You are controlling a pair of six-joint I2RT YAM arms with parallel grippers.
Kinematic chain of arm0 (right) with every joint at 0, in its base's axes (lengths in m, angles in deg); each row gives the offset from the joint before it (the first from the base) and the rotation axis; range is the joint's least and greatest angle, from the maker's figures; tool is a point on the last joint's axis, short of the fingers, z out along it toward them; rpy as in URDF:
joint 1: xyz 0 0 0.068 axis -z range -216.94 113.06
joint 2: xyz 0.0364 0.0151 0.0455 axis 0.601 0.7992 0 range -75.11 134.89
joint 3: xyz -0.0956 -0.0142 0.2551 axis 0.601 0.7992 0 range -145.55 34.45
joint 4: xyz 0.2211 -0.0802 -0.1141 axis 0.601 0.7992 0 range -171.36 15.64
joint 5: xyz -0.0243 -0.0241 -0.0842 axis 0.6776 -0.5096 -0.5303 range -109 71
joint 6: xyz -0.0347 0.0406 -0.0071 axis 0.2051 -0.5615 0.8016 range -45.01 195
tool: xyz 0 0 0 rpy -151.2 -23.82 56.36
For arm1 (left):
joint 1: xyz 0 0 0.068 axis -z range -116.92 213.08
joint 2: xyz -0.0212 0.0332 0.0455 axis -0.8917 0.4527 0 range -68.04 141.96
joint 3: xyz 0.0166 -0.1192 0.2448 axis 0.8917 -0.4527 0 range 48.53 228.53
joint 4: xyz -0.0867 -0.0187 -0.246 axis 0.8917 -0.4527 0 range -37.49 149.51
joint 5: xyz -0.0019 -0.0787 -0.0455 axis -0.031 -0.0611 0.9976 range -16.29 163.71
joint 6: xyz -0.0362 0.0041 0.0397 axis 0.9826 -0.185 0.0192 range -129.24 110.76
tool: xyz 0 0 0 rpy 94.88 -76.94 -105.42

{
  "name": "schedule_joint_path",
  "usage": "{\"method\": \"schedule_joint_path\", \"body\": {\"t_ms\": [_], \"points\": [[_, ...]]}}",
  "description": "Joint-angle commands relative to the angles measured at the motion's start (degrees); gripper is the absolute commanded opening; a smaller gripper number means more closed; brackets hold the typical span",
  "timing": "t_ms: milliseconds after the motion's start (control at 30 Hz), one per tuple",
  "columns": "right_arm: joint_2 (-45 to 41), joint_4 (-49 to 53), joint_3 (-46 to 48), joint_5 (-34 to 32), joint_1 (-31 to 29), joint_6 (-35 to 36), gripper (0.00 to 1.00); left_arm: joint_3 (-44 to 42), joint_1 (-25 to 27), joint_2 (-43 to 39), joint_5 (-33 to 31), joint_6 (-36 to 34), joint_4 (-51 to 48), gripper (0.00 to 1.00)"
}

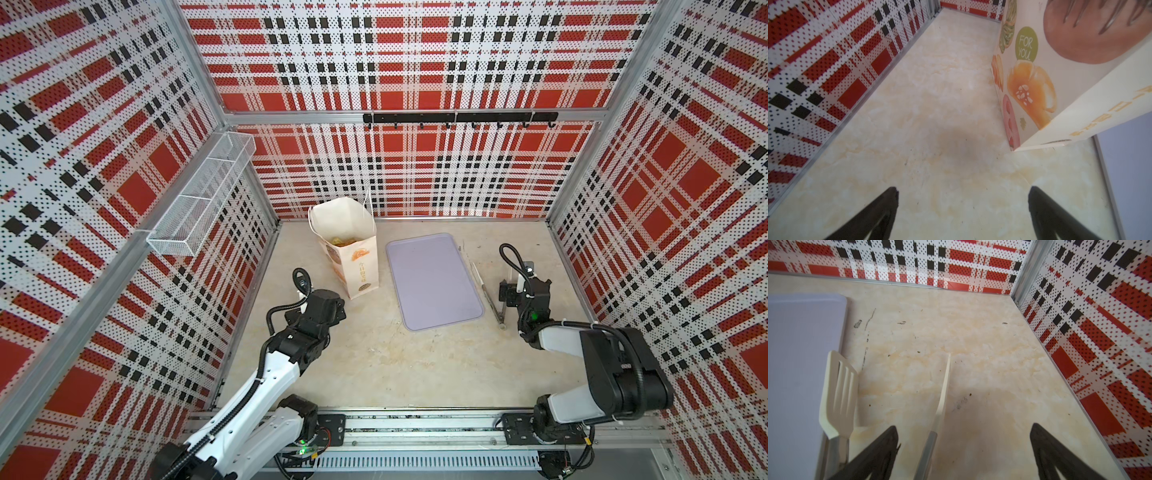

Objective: Place the fake bread into the paper bag

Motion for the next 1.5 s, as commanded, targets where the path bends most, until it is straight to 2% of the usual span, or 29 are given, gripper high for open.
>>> {"method": "schedule_joint_path", "body": {"t_ms": [0,33,100,133,200,233,267,367,500,567,633,700,733,800,833,900,1467], "points": [[2.8,-14.6,3.4,3.5,-0.3,1.0,1.00,-4.5,0.2,0.0,-5.1,-10.2,19.3,0.99],[1.6,-12.5,3.4,4.1,-0.2,0.6,1.00,-5.8,0.1,0.4,-5.7,-12.2,22.7,0.99],[4.2,-19.6,4.6,4.5,-0.4,2.1,1.00,-8.3,-0.9,1.9,-6.3,-14.7,30.0,0.99],[2.8,-17.3,4.8,4.7,-0.5,1.6,1.00,-8.1,-2.4,2.6,-6.0,-14.9,30.2,0.99],[2.9,-17.2,4.6,4.7,-0.5,1.7,1.00,-8.6,-4.5,4.6,-4.0,-17.0,35.2,0.99],[4.0,-19.0,4.5,4.1,-0.5,2.1,1.00,-9.5,-7.1,6.1,-2.6,-18.8,39.4,0.99],[3.3,-16.7,4.0,4.0,-0.5,1.6,1.00,-10.7,-8.3,7.4,-1.1,-20.8,44.3,1.00],[3.5,-15.9,3.2,4.1,-0.3,1.4,1.00,-14.7,-11.3,14.4,4.3,-26.3,59.6,1.00],[3.3,-15.3,3.2,4.1,-0.3,1.2,1.00,-18.0,-14.0,26.3,9.0,-27.9,79.4,0.99],[3.3,-15.1,3.0,4.2,-0.2,1.2,1.00,-18.4,-14.8,31.3,11.2,-28.7,86.7,0.99],[3.3,-14.5,2.7,4.3,-0.2,1.1,1.00,-18.0,-15.7,36.2,14.4,-28.4,88.9,0.99],[3.2,-14.2,2.6,4.5,-0.1,1.0,1.00,-17.8,-15.6,42.4,16.2,-29.9,97.0,0.99],[3.3,-14.1,2.5,4.5,0.0,1.0,1.00,-17.3,-15.4,41.3,15.8,-29.9,94.9,0.99],[3.2,-13.8,2.4,4.6,0.1,0.9,1.00,-14.6,-15.9,37.4,14.1,-27.7,82.2,0.99],[3.3,-13.7,2.4,4.6,0.1,0.9,1.00,-13.2,-16.6,38.0,15.4,-27.5,80.5,0.99],[3.2,-13.4,2.3,4.7,0.2,0.9,1.00,-10.7,-16.4,40.1,15.7,-28.4,80.2,0.99],[3.1,-12.1,1.6,4.8,0.8,0.2,1.00,-11.1,-15.3,39.8,14.2,-29.1,80.4,0.99]]}}
